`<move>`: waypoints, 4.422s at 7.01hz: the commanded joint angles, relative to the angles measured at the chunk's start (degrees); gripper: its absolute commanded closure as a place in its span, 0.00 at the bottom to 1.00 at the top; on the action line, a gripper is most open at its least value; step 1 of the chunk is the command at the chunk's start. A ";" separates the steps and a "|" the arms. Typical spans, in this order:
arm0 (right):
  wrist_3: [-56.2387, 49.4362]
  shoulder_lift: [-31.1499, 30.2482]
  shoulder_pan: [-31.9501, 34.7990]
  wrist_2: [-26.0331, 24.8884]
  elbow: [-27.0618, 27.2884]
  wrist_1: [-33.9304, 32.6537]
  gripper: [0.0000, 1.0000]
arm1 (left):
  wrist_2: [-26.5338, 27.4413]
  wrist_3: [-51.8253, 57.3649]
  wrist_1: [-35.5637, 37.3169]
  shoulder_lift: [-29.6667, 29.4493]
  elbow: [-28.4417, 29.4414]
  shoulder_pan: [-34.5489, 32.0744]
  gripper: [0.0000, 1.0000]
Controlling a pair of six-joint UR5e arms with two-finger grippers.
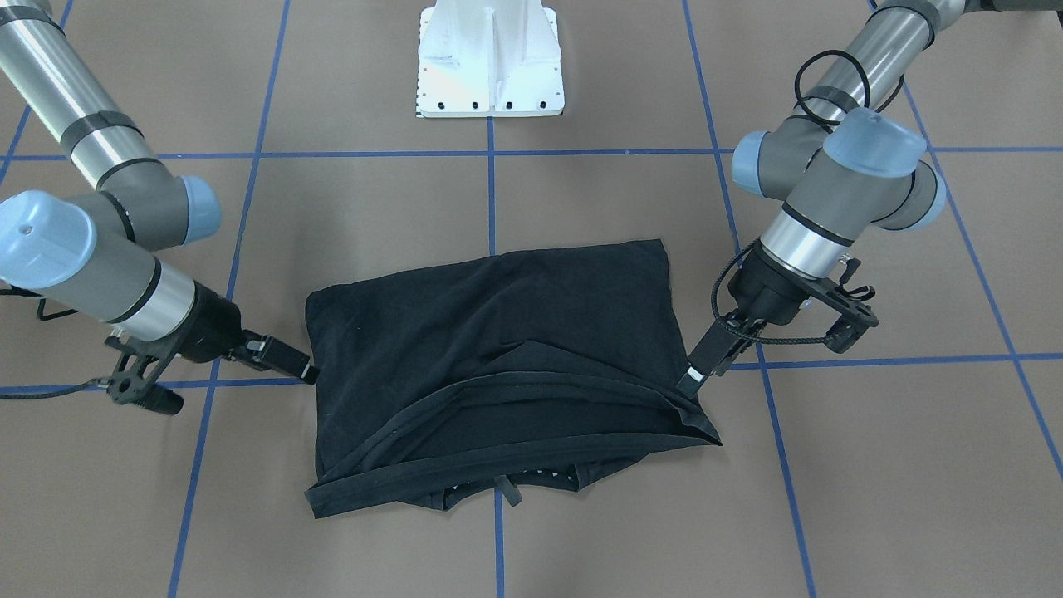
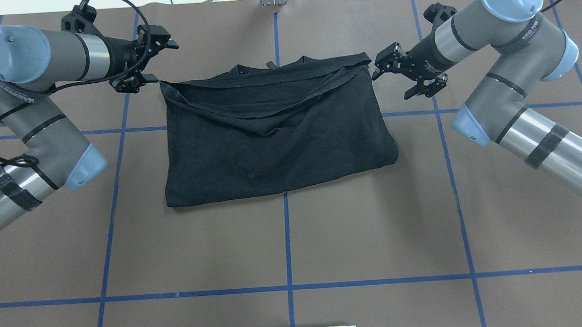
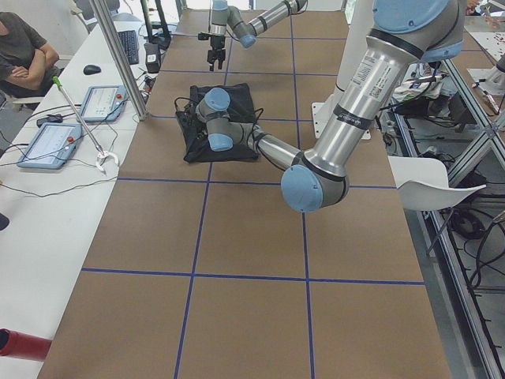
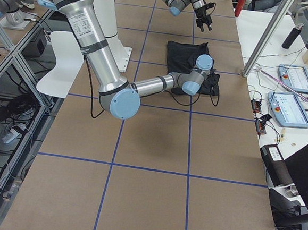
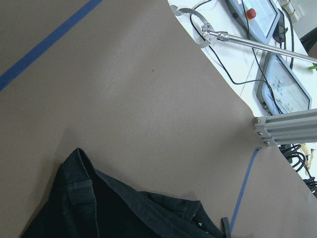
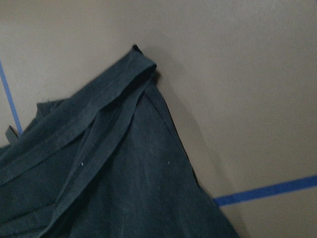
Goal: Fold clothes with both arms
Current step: 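Open both grippers and move the right gripper to the folded shirt's side edge, then grasp the side edge of the folded shirt with the right gripper, then drag the shirt edge toward the robot with the right gripper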
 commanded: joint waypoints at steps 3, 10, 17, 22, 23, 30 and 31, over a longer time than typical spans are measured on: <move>-1.05 -4.85 -8.67 -3.34 4.79 -4.84 0.00 | 0.12 0.01 0.17 -0.01 -1.62 -0.05 0.00; -1.76 -6.09 -8.85 -3.34 4.79 -4.75 0.03 | 0.12 0.01 0.17 0.07 -1.62 -0.04 0.00; -1.75 -6.09 -8.94 -0.99 5.14 -4.66 1.00 | 0.21 0.01 0.17 -0.01 -1.71 -0.13 0.00; -5.80 -15.22 -10.42 16.04 22.07 -4.22 1.00 | 0.21 0.01 0.17 0.07 -1.71 -0.57 0.00; -5.19 -16.10 -14.79 17.03 25.58 -4.22 1.00 | 0.21 0.01 0.17 -0.01 -1.71 -0.49 0.00; 1.40 -10.40 -28.80 17.04 28.87 -4.14 1.00 | 0.03 0.01 0.17 -0.01 -1.71 -0.48 0.00; 1.76 -10.30 -29.50 17.22 28.87 -4.14 0.79 | 0.03 0.10 0.17 -0.01 -1.71 -0.48 0.00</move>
